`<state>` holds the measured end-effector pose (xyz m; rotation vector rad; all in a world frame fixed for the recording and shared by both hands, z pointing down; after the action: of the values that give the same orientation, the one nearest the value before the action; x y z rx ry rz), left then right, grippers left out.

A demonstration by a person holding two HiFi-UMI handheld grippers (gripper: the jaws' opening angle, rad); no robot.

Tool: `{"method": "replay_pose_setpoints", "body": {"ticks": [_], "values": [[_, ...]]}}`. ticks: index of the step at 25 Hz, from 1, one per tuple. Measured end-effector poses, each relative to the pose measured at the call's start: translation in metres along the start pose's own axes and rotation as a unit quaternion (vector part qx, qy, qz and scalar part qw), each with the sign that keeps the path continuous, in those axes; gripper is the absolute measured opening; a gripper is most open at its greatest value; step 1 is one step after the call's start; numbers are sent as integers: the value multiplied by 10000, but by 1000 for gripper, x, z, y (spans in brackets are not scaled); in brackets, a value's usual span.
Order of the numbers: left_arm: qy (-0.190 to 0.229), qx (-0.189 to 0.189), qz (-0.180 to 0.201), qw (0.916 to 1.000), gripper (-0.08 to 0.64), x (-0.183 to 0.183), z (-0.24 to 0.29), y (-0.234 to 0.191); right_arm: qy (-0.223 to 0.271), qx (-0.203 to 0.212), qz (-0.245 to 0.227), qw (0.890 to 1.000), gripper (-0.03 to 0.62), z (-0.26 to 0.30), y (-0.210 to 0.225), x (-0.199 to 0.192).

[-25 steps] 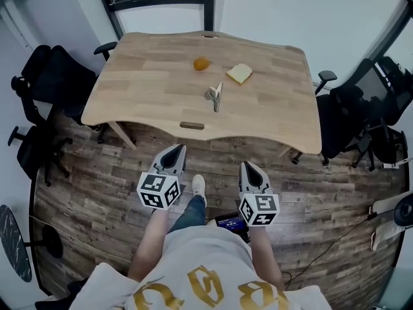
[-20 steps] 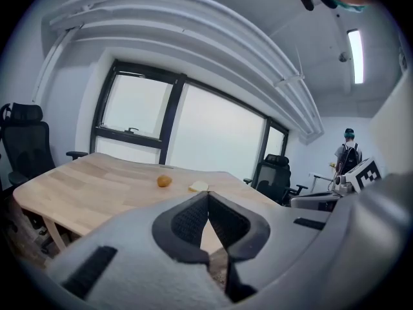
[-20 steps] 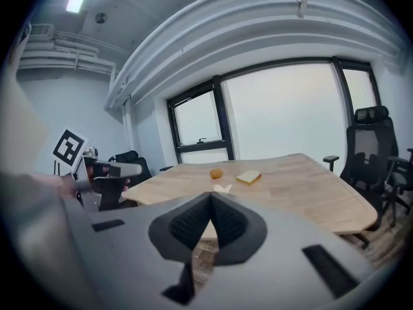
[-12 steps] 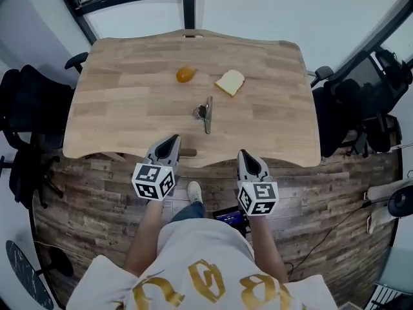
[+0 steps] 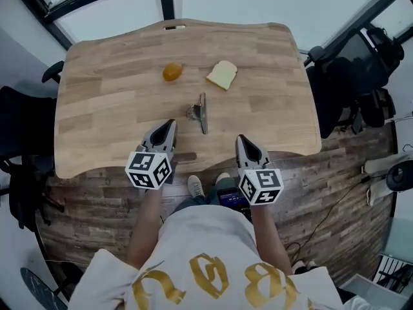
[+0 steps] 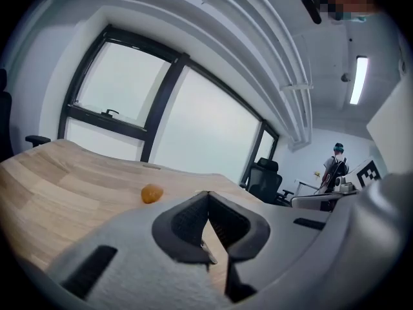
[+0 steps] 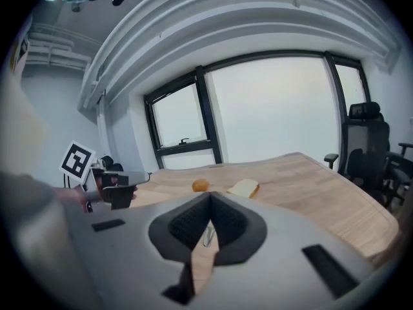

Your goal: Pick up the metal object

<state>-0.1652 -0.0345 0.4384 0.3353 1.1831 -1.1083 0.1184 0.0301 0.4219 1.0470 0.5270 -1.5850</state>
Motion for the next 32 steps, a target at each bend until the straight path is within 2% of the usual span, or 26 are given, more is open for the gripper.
{"method": "replay_pose_setpoints", "body": {"ticks": [6, 13, 19, 22, 26, 32], "values": [[277, 187, 81, 9994, 18, 11, 1, -7, 100, -70, -116, 9999, 11, 12, 6, 12], [383, 367, -56, 9986, 18, 22, 8, -21, 180, 334, -96, 9992, 11, 36, 9, 25], [572, 9, -203, 9982, 18, 28, 23, -24, 120, 393, 44, 9991, 11, 53, 21, 29], [532, 50, -115, 9985, 20, 25, 32, -25, 34, 386, 99, 9992, 11, 59, 29, 26], [463, 66, -216, 9987, 20, 17, 43, -29, -110, 357, 149, 9992, 11, 68, 38, 21], [75, 107, -48, 9999, 20, 7, 64, -32, -370, 271, -115, 9989, 11, 83, 45, 16]]}}
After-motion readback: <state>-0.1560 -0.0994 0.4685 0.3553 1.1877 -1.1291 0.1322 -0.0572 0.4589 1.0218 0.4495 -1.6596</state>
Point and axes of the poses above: the fingertips, and each gripper's own axes: z forward along the fingers, y to its right, x out of its top, the point moved 10 cm from there along -z, backward along the fingers, and after that the axes turned 9 degrees about -y, right-handed, at the moved point
